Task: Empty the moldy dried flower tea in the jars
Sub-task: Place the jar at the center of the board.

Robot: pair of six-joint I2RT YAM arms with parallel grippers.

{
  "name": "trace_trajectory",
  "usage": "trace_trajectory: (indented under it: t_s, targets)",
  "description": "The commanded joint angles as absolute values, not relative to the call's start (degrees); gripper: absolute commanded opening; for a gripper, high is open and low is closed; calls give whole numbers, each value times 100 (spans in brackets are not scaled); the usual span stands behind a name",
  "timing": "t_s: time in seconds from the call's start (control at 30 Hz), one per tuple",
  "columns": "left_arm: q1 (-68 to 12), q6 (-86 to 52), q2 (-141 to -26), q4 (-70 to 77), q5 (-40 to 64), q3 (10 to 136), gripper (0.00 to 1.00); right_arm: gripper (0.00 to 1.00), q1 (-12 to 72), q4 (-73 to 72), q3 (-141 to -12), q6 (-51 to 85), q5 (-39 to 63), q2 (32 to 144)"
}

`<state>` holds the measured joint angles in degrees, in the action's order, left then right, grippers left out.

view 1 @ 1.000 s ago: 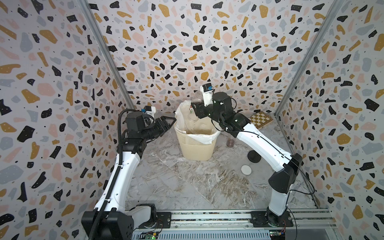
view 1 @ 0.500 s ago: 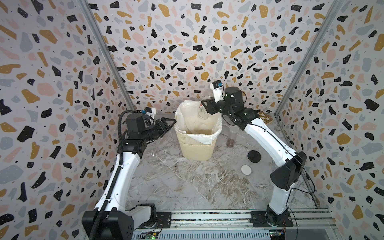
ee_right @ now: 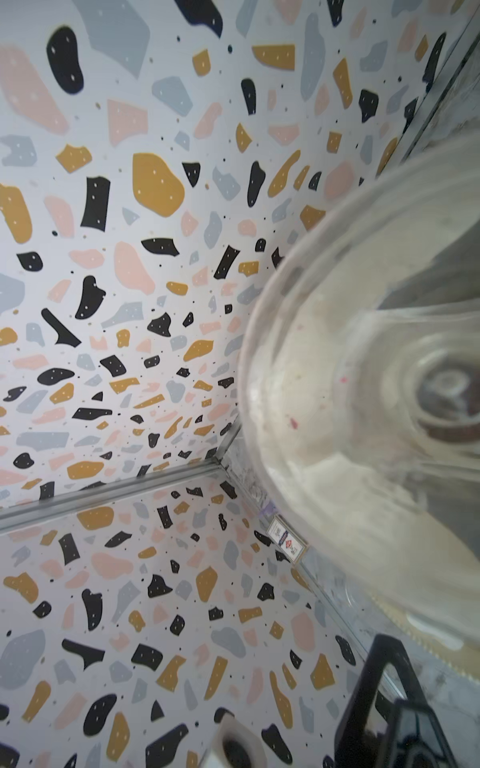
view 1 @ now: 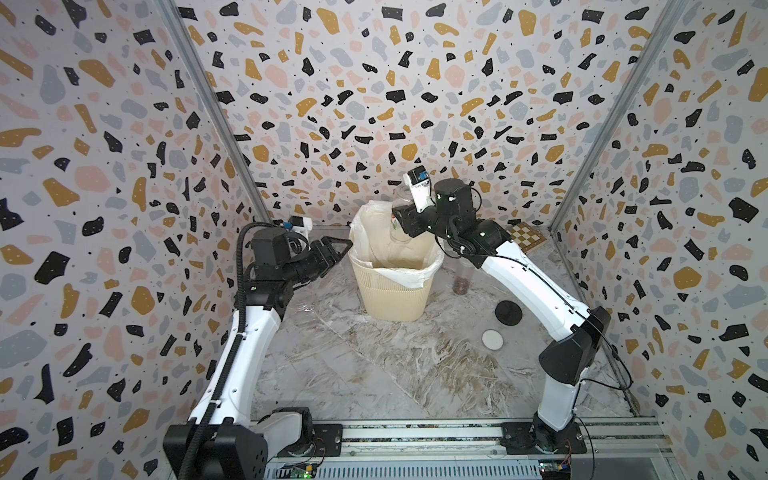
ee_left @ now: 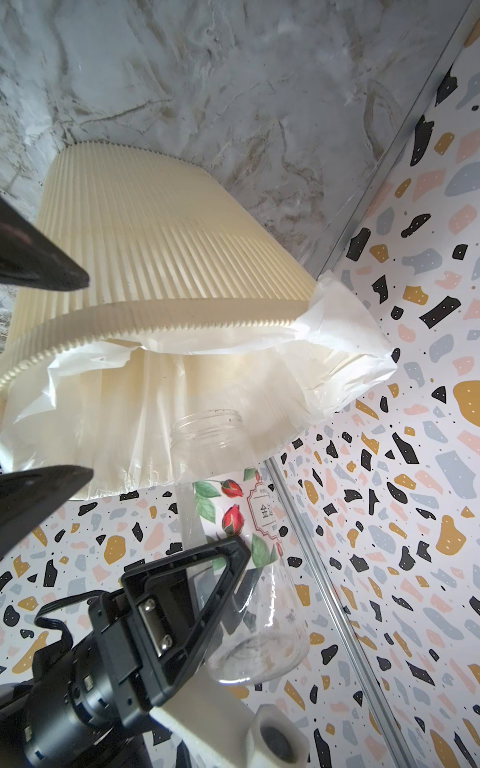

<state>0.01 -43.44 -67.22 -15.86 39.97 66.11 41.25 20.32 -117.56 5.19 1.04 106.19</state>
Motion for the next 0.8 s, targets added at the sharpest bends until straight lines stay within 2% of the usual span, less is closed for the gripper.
trace_trajectory:
  t_s: [0.0, 0.07, 0.13, 0.17, 0.27, 0.47, 0.77]
  targets:
    - [50, -4270, -6601, -1441, 4071, 6583, 65, 55, 3893, 1907, -11780, 792, 1266, 10236]
    - [45, -4297, -6609, -1409, 4087, 6587, 65, 54, 3820, 1763, -11647, 1061, 1209, 10144]
    - [52, -4319, -6593, -1387, 4127, 6598, 65, 54, 4132, 1907, -11698, 523, 142, 10124]
    - [57, -4308, -6587, -1403, 4137, 6614, 65, 55, 4206, 1961, -11746, 352, 39, 10141]
    - [53, -4294, -6583, -1500, 4174, 6742, 65, 55, 3913, 1842, -11741, 949, 1052, 10074]
    - [29, -4521, -6500, -1098, 4669, 7020, 65, 54, 2966, -291, -10145, 3404, 3062, 9411]
    - [-712, -4779, -6763, -396, 4868, 7501, 64, 55, 2668, -2598, -8577, 5303, 3332, 8690]
